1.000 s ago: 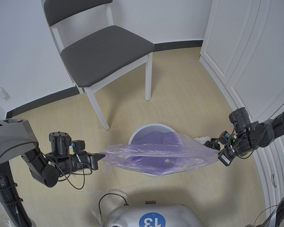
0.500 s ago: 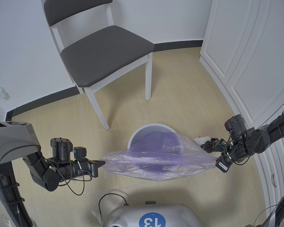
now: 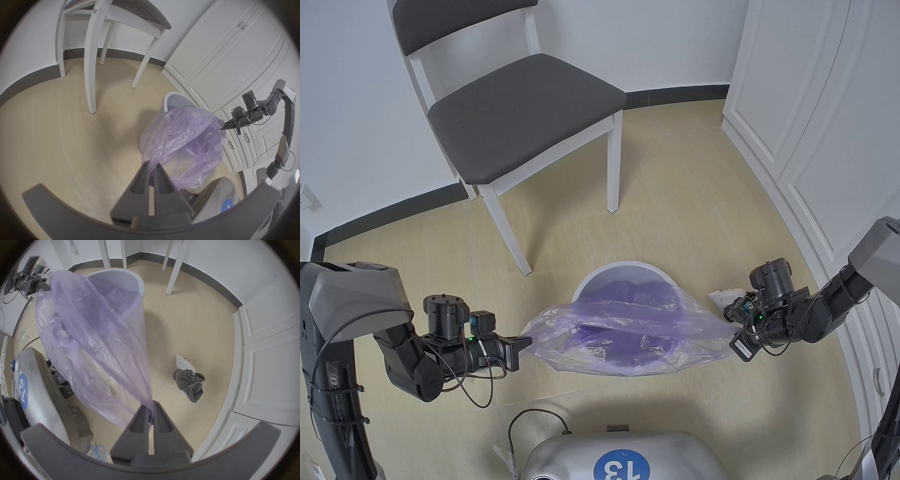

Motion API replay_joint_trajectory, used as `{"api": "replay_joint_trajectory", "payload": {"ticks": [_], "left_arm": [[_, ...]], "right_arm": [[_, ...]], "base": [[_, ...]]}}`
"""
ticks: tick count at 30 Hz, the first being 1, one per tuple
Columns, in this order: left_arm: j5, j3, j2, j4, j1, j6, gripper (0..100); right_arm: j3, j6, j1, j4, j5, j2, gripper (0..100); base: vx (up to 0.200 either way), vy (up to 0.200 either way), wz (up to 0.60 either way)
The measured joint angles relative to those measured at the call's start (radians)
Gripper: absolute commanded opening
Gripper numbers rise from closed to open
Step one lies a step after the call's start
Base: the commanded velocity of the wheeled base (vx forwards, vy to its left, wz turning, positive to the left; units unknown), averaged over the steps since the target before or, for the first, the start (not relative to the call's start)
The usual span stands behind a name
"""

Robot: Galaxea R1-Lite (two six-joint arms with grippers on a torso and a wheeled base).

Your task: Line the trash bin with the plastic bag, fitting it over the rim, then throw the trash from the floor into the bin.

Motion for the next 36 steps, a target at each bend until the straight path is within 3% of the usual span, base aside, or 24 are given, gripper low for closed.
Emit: {"api": "replay_joint_trajectory", "payload": {"ticks": [11,18,27,28,36], "left_arm": [[0.000,-0.098,0.146,-0.148,0.003,-0.011,0],[0.011,-0.162,0.192,-0.195,0.001,-0.067,0],[0.112,-0.243,0.212,-0.239,-0.008,-0.143,0],[0.115,-0.244,0.212,-0.240,-0.009,-0.144,0],[0.155,-0.240,0.226,-0.329,-0.025,-0.149,0]], "right_arm": [[-0.058,0.039,-0.037,-0.127,-0.002,0.130,0],[-0.072,0.070,-0.040,-0.192,0.002,0.169,0],[-0.086,0.070,-0.030,-0.313,0.006,0.178,0],[-0.088,0.070,-0.029,-0.316,0.006,0.180,100],[-0.059,0.070,-0.019,-0.384,0.010,0.193,100]], "base": [[0.000,0.000,0.00],[0.000,0.000,0.00],[0.000,0.000,0.00],[0.000,0.000,0.00],[0.000,0.000,0.00]]}}
